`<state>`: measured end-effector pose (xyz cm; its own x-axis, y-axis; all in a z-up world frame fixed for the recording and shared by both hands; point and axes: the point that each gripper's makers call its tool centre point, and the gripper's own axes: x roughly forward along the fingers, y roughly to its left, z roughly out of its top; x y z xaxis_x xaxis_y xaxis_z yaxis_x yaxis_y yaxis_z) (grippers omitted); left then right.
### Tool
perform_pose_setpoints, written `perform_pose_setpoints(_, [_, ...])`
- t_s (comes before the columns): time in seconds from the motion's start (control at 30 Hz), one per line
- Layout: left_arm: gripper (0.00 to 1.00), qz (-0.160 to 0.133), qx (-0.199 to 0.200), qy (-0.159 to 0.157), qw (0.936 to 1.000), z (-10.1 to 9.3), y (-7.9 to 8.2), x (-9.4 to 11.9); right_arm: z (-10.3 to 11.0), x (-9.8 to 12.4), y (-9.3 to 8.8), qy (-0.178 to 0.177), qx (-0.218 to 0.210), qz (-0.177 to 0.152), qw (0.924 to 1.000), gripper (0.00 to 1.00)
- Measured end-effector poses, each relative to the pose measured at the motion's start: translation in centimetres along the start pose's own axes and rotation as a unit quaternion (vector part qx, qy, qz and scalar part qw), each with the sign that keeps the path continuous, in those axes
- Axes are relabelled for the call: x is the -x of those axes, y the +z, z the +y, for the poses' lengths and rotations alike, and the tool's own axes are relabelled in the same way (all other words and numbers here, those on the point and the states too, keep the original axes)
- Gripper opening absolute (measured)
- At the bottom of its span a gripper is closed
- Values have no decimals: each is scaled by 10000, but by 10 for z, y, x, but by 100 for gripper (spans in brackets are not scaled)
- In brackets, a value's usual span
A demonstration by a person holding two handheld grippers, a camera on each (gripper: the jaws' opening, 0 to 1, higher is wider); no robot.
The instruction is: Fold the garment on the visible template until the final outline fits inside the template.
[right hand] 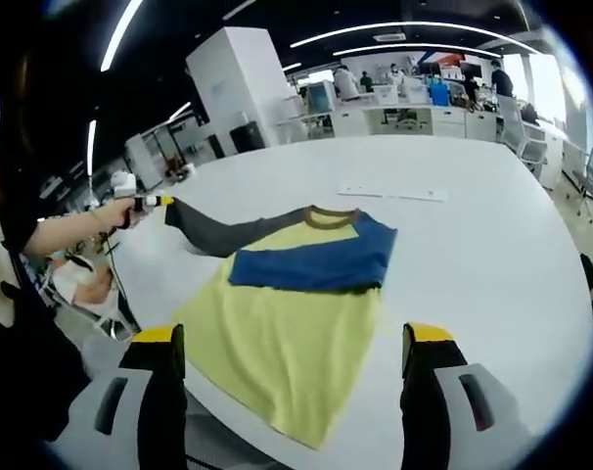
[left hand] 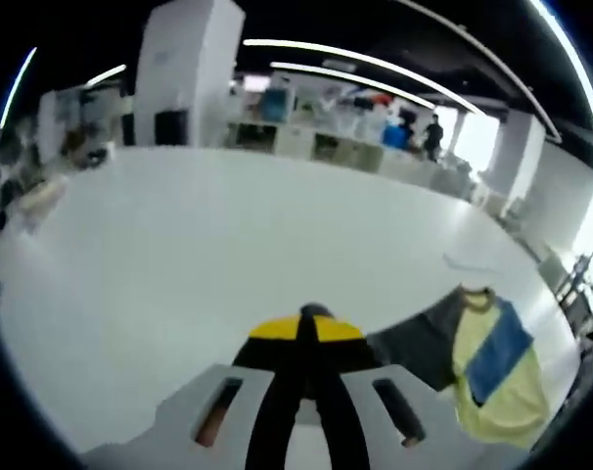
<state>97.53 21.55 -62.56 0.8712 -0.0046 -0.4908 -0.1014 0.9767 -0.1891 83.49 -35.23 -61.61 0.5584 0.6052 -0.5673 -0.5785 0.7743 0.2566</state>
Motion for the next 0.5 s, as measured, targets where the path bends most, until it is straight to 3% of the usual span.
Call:
perform_pose_setpoints(0.3, [0,-288,-307,-559,9975,-66,26,19,-4,15,-2,-78,-25,-123,9999,91])
perform_pose_setpoints(0.5, [0,-509,-311,-911,9941,-105,44,35,-11,29,-7,-178,-69,-176,9997,91])
